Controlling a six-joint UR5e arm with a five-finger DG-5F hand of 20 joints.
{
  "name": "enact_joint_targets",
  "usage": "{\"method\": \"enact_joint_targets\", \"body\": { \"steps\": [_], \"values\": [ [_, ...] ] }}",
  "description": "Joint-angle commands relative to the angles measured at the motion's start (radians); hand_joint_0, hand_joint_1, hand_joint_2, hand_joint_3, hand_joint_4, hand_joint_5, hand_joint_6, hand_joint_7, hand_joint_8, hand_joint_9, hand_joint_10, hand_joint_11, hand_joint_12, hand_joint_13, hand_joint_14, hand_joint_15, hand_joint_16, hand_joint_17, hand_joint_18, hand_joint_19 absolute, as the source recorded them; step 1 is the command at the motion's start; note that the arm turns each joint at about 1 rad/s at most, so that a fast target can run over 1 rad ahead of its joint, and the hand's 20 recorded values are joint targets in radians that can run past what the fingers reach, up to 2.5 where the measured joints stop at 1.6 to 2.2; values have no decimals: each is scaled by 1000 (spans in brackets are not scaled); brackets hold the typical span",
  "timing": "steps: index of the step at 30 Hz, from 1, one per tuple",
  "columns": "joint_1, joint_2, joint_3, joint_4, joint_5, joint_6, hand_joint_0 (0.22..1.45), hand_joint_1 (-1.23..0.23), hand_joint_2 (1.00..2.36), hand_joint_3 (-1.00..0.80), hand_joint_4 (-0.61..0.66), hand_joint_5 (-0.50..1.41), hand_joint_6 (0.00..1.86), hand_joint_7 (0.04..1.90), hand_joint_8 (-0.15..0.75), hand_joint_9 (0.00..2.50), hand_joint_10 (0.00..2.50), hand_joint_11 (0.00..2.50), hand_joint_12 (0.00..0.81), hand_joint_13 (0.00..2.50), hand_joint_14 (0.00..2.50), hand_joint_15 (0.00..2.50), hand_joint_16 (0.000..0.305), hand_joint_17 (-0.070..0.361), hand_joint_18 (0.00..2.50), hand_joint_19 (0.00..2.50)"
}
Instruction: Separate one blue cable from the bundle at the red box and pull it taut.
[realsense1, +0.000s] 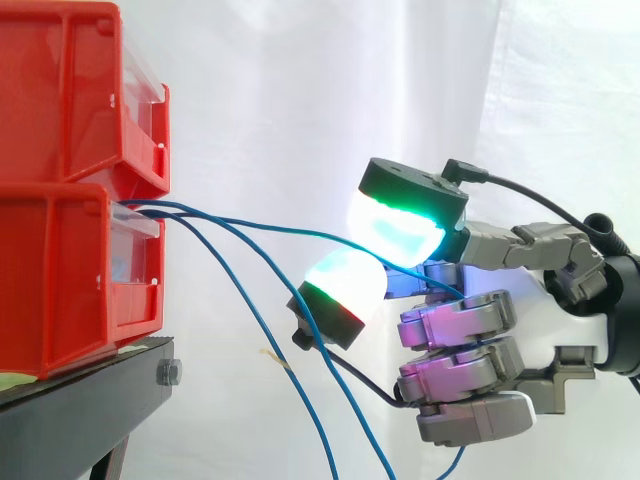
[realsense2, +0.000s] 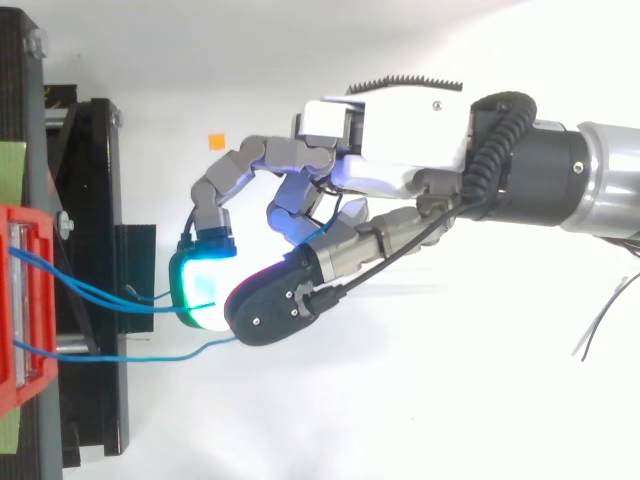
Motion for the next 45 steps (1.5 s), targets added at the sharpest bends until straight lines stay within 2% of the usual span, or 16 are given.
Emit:
{"method": "enact_joint_targets", "body": {
  "steps": [1, 6, 12, 22, 45],
  "values": [
    [2, 0, 0, -3, 1, 23, 661, -787, 1021, -127, -175, -187, 922, 1103, 220, 1178, 1435, 1723, 334, 927, 1965, 1553, 39, 88, 1121, 1872],
    [5, 0, 0, -4, -1, 72, 685, -813, 1021, -136, -189, -197, 935, 1121, 212, 1157, 1455, 1714, 330, 930, 1959, 1547, 39, 88, 1126, 1871],
    [8, 0, 0, -7, -1, 100, 698, -776, 1021, -158, -201, -206, 948, 1128, 214, 1150, 1473, 1736, 325, 927, 1970, 1549, 39, 88, 1126, 1867],
    [17, 0, 0, -20, -5, 103, 696, -732, 1019, -181, -168, -210, 952, 1121, 216, 1130, 1565, 1690, 326, 906, 2021, 1523, 38, 86, 1115, 1877],
    [17, 0, 0, -24, -2, 95, 688, -718, 1019, -157, -152, -205, 952, 1120, 226, 1149, 1610, 1682, 333, 897, 2066, 1487, 38, 85, 1105, 1897]
  ]
}}
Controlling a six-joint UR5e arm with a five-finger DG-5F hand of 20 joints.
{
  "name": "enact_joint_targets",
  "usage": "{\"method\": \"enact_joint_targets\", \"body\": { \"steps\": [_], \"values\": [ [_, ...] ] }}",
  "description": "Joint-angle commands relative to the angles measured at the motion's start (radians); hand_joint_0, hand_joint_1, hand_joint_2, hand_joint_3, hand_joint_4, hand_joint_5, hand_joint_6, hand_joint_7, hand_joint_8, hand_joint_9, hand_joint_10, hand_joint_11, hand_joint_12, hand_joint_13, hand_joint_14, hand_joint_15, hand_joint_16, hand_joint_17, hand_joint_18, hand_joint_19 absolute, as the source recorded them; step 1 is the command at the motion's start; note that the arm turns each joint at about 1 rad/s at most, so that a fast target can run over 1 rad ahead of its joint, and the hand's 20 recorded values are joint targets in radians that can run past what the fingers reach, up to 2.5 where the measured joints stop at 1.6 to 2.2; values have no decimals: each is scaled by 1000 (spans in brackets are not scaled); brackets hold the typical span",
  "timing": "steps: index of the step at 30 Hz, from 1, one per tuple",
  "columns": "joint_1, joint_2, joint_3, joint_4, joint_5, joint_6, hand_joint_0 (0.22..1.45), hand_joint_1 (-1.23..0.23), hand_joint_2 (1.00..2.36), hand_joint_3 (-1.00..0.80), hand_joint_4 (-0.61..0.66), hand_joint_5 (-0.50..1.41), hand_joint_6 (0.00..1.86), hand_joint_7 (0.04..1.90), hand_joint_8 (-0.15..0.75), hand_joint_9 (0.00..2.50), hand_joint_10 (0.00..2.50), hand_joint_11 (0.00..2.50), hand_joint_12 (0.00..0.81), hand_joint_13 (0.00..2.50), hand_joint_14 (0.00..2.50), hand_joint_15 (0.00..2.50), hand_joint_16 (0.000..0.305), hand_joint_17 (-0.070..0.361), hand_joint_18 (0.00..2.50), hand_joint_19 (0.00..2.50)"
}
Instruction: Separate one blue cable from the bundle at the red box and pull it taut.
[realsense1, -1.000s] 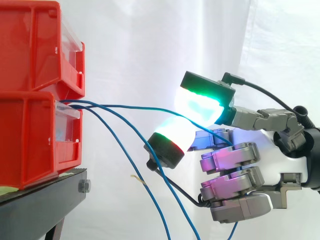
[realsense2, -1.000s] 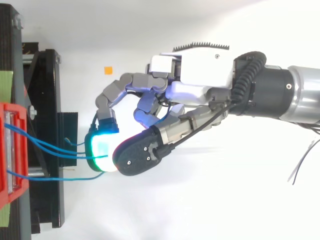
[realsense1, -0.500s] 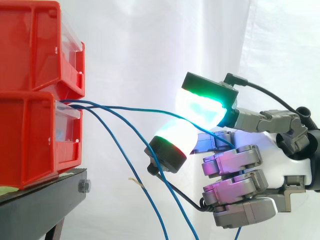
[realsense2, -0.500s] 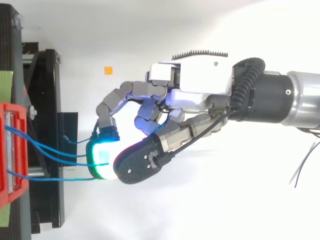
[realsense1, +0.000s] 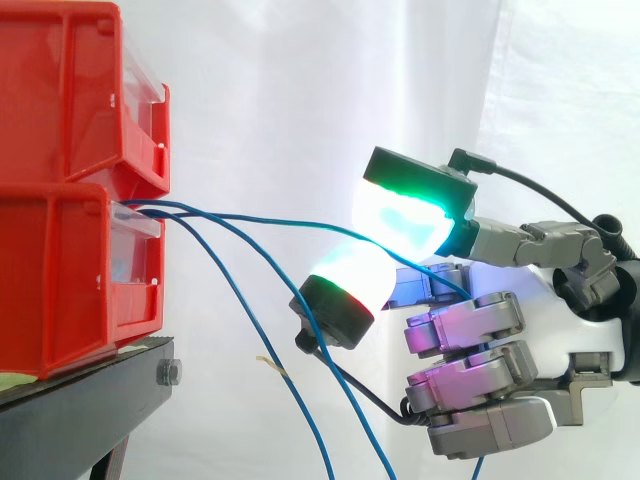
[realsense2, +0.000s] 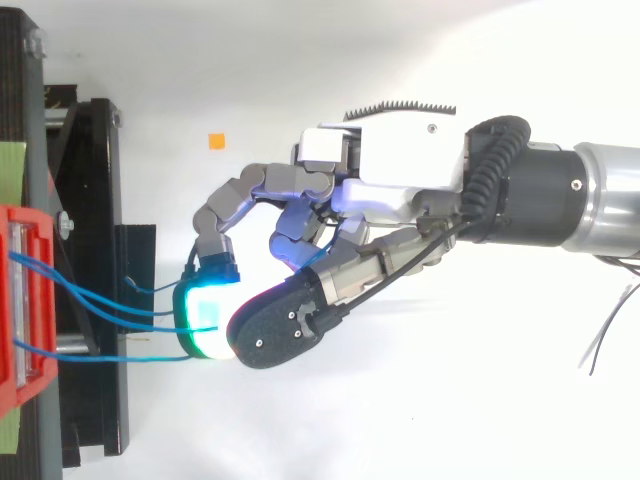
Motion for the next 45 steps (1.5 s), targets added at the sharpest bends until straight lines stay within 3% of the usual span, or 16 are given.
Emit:
{"method": "enact_joint_targets", "body": {
  "steps": [1, 18, 25, 45],
  "values": [
    [0, 0, 0, -1, 2, -2, 689, -718, 1018, -158, -151, -204, 952, 1123, 227, 1151, 1614, 1686, 335, 899, 2065, 1483, 38, 85, 1107, 1894],
    [0, 0, 0, -1, 2, -3, 678, -717, 1017, -146, -136, -200, 951, 1121, 241, 1162, 1574, 1755, 348, 937, 1956, 1559, 39, 89, 1135, 1859],
    [0, 0, 0, -1, 2, -3, 679, -730, 1017, -120, -123, -190, 945, 1153, 262, 1170, 1607, 1674, 354, 934, 2059, 1452, 40, 91, 1181, 1859],
    [0, 0, 0, -1, 2, -3, 683, -739, 1017, -124, -109, -188, 942, 1150, 260, 1186, 1559, 1712, 362, 940, 2079, 1489, 40, 91, 1213, 1883]
  ]
}}
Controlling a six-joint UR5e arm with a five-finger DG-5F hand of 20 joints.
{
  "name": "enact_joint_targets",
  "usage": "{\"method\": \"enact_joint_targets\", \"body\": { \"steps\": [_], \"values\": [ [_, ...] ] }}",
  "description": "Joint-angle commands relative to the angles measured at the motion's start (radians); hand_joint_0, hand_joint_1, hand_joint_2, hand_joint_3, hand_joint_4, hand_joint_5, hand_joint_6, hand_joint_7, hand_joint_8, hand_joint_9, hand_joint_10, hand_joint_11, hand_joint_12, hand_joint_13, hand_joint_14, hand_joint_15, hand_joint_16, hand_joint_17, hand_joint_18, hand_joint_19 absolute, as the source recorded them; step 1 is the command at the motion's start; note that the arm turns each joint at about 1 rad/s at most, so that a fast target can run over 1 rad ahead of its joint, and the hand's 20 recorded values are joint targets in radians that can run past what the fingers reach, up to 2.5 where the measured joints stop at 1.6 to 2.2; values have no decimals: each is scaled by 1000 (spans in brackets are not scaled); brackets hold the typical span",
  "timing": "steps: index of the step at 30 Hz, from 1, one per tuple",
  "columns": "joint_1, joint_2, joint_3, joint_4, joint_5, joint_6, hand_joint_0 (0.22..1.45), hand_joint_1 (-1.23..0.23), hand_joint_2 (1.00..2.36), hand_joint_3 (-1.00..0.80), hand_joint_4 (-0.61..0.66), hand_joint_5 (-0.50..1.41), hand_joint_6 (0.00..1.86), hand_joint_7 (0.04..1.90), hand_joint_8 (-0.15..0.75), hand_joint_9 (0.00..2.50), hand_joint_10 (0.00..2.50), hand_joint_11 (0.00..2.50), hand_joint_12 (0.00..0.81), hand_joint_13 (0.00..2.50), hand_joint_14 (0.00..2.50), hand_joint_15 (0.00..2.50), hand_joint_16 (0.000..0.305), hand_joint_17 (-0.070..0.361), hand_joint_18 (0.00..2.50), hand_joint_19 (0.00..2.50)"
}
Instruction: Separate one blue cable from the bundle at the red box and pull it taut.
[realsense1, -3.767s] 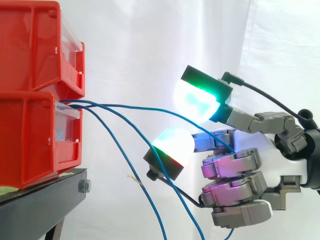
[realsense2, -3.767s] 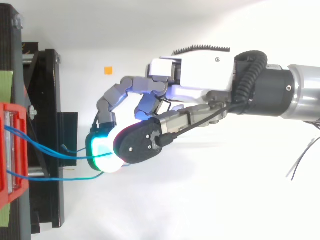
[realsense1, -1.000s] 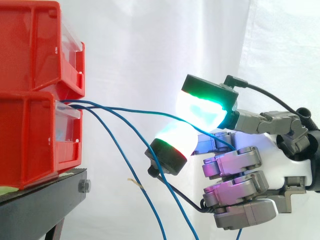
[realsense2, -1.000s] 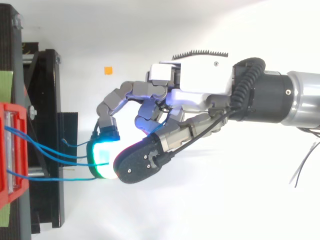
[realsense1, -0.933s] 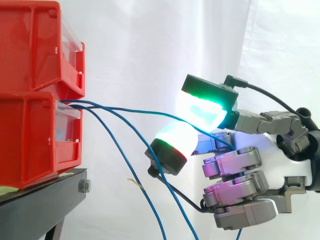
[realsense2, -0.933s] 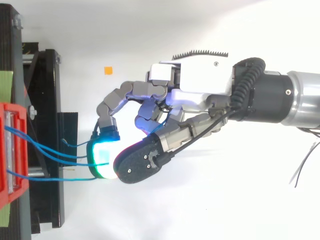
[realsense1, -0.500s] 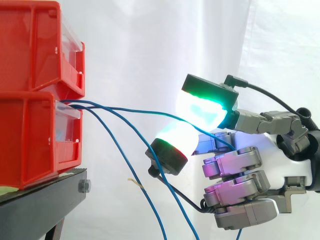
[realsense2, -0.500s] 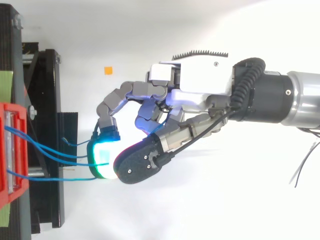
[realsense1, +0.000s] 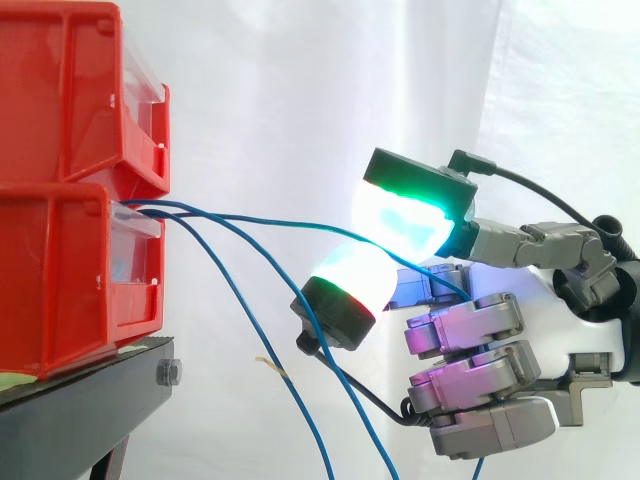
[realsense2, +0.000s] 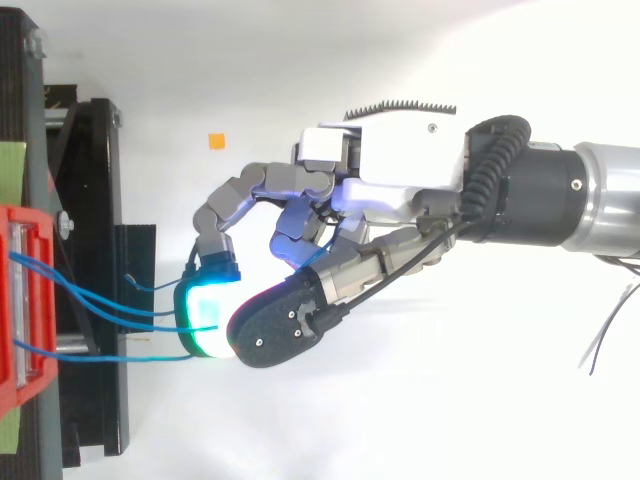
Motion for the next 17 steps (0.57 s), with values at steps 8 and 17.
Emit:
{"method": "enact_joint_targets", "body": {
  "steps": [8, 17],
  "values": [
    [-1, 0, 0, 0, 0, 0, 685, -743, 1016, -133, -104, -188, 942, 1140, 258, 1189, 1522, 1728, 361, 939, 2076, 1489, 40, 91, 1205, 1881],
    [0, 0, 0, 0, 0, 0, 683, -745, 1017, -134, -99, -188, 940, 1149, 259, 1193, 1484, 1746, 360, 941, 2070, 1493, 40, 91, 1201, 1873]
  ]
}}
